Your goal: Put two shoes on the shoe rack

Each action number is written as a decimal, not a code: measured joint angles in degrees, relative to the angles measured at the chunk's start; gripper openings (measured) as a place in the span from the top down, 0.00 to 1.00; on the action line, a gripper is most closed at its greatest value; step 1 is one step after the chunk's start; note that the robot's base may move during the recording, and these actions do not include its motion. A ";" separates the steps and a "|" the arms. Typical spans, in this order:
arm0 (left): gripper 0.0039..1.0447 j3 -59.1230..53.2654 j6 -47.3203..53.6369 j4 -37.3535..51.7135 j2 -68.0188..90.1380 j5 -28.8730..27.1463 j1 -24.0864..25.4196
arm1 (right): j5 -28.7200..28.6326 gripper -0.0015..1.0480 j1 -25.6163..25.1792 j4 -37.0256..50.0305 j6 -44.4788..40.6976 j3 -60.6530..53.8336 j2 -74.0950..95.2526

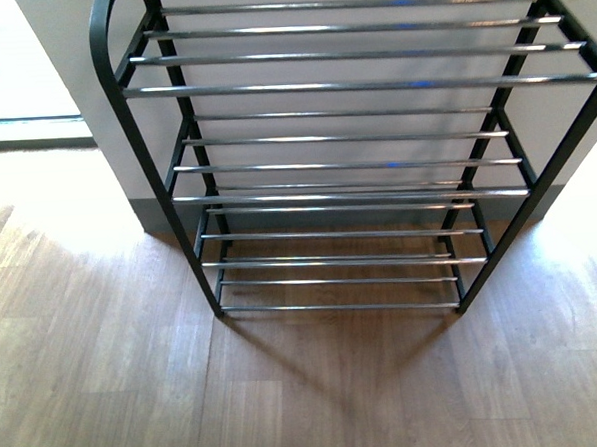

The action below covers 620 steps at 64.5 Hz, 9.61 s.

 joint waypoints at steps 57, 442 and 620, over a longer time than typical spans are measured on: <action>0.99 0.00 0.00 0.00 0.00 -0.02 0.00 | 22.49 0.99 25.35 14.08 -6.10 20.02 25.22; 0.99 66.34 -18.12 15.39 90.58 42.07 -3.43 | 24.61 0.09 9.64 -16.68 -3.28 -15.30 -56.30; 0.99 -24.50 24.09 35.50 -18.78 35.87 15.96 | 24.61 0.09 9.64 -16.70 -3.28 -15.30 -56.33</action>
